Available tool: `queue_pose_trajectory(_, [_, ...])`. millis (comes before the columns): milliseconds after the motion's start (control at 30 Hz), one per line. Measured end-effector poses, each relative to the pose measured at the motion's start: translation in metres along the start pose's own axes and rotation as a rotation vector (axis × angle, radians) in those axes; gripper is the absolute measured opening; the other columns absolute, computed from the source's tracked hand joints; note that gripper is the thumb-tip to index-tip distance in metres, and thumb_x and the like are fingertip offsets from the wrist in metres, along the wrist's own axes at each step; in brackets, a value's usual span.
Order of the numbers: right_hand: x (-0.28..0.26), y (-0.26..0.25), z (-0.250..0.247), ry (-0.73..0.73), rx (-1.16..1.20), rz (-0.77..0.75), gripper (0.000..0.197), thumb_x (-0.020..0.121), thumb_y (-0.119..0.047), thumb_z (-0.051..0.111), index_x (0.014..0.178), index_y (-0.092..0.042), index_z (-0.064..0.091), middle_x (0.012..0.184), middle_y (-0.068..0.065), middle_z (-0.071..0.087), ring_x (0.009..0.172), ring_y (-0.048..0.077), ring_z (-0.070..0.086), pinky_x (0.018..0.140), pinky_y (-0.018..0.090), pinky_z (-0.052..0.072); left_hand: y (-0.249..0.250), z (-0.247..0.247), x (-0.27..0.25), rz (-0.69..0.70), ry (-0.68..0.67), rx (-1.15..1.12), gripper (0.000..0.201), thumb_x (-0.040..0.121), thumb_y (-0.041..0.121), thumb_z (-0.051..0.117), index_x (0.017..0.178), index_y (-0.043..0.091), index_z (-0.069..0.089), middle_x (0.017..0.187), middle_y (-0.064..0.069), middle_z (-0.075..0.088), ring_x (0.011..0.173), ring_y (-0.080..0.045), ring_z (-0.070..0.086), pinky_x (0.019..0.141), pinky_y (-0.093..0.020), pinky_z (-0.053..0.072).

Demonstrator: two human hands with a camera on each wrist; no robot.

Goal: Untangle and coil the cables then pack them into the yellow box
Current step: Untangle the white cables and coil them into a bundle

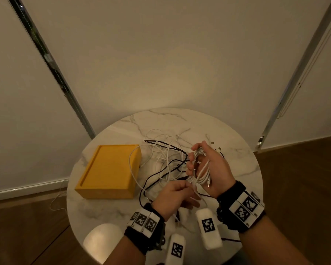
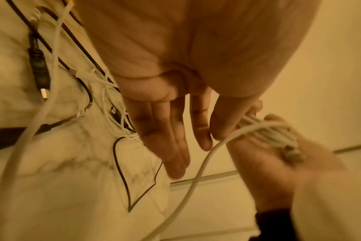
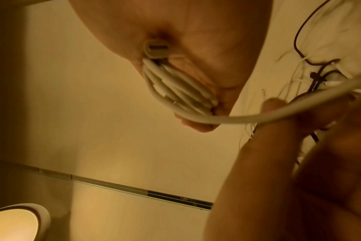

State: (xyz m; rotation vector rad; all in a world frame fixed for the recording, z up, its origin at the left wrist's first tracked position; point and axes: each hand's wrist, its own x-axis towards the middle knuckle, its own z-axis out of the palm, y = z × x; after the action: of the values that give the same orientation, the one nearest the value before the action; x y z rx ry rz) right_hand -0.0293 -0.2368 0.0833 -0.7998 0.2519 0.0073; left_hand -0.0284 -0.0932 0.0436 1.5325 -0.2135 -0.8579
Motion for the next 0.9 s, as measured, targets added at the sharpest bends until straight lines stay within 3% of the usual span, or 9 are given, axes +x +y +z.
queue_pose_trajectory(133, [-0.001, -0.005, -0.002, -0.003, 0.036, 0.018, 0.034, 0.102, -0.044, 0.047, 0.090, -0.013, 0.058, 0.073, 0.006, 0.051, 0.056, 0.020, 0.045, 0.054, 0.032, 0.037, 0.007, -0.002, -0.004, -0.094, -0.047, -0.063, 0.037, 0.101, 0.049, 0.046, 0.106, 0.019, 0.066, 0.068, -0.017, 0.066, 0.051, -0.027, 0.057, 0.054, -0.030, 0.043])
queue_pose_trajectory(200, [-0.001, -0.004, 0.000, -0.004, 0.016, 0.014, 0.035, 0.102, -0.044, 0.047, 0.090, -0.014, 0.058, 0.073, 0.006, 0.051, 0.055, 0.020, 0.046, 0.054, 0.032, 0.038, 0.011, 0.002, -0.005, -0.086, -0.061, -0.121, 0.043, 0.101, 0.051, 0.041, 0.113, 0.017, 0.064, 0.069, -0.017, 0.066, 0.052, -0.026, 0.058, 0.052, -0.027, 0.045])
queue_pose_trajectory(333, [-0.001, -0.003, 0.000, -0.008, -0.009, -0.004, 0.034, 0.103, -0.044, 0.047, 0.091, -0.014, 0.059, 0.075, 0.008, 0.052, 0.056, 0.021, 0.049, 0.056, 0.033, 0.040, 0.012, 0.008, -0.005, -0.018, -0.075, -0.304, 0.035, 0.104, 0.041, 0.038, 0.117, 0.016, 0.059, 0.090, -0.022, 0.072, 0.069, -0.027, 0.071, 0.061, -0.029, 0.056])
queue_pose_trajectory(467, [-0.001, -0.006, -0.003, -0.029, 0.012, -0.008, 0.033, 0.102, -0.044, 0.047, 0.093, -0.014, 0.057, 0.075, 0.007, 0.052, 0.056, 0.021, 0.049, 0.054, 0.033, 0.041, 0.006, 0.003, 0.001, 0.078, 0.022, -0.327, 0.038, 0.091, 0.032, 0.057, 0.105, -0.002, 0.067, 0.094, -0.021, 0.073, 0.077, -0.025, 0.073, 0.069, -0.029, 0.058])
queue_pose_trajectory(533, [-0.001, -0.008, -0.004, -0.024, 0.017, -0.021, 0.033, 0.102, -0.042, 0.046, 0.093, -0.013, 0.057, 0.073, 0.008, 0.052, 0.056, 0.021, 0.047, 0.054, 0.032, 0.041, 0.005, 0.001, 0.002, 0.172, 0.112, -0.316, 0.024, 0.090, 0.019, 0.064, 0.100, -0.003, 0.070, 0.094, -0.022, 0.072, 0.079, -0.023, 0.072, 0.071, -0.028, 0.057])
queue_pose_trajectory(600, [-0.002, -0.009, -0.005, -0.005, 0.003, -0.029, 0.033, 0.103, -0.040, 0.046, 0.093, -0.012, 0.057, 0.072, 0.008, 0.052, 0.055, 0.022, 0.046, 0.053, 0.032, 0.041, 0.003, -0.003, 0.003, 0.295, 0.240, -0.270, 0.010, 0.089, 0.004, 0.068, 0.096, -0.002, 0.072, 0.093, -0.022, 0.073, 0.080, -0.022, 0.071, 0.072, -0.027, 0.056])
queue_pose_trajectory(700, [-0.003, -0.008, -0.007, 0.034, -0.072, -0.023, 0.035, 0.104, -0.039, 0.046, 0.094, -0.009, 0.061, 0.073, 0.010, 0.055, 0.054, 0.023, 0.049, 0.056, 0.034, 0.041, 0.008, -0.009, 0.001, 0.504, 0.359, -0.153, 0.015, 0.083, -0.006, 0.072, 0.094, 0.005, 0.073, 0.086, -0.015, 0.075, 0.079, -0.018, 0.069, 0.074, -0.029, 0.058])
queue_pose_trajectory(833, [-0.005, -0.001, -0.005, 0.063, -0.206, 0.036, 0.041, 0.106, -0.038, 0.044, 0.100, -0.003, 0.066, 0.073, 0.011, 0.059, 0.058, 0.024, 0.056, 0.057, 0.033, 0.050, 0.014, -0.014, -0.004, 0.637, 0.367, 0.022, 0.023, 0.084, -0.004, 0.073, 0.102, 0.009, 0.072, 0.086, -0.022, 0.072, 0.079, -0.024, 0.072, 0.074, -0.033, 0.060])
queue_pose_trajectory(900, [-0.006, 0.003, -0.002, 0.059, -0.247, 0.073, 0.042, 0.105, -0.038, 0.046, 0.099, -0.003, 0.067, 0.075, 0.013, 0.062, 0.061, 0.024, 0.059, 0.060, 0.033, 0.050, 0.014, -0.018, -0.003, 0.674, 0.368, 0.142, 0.027, 0.083, 0.001, 0.076, 0.107, 0.014, 0.073, 0.090, -0.015, 0.073, 0.081, -0.030, 0.072, 0.074, -0.040, 0.061])
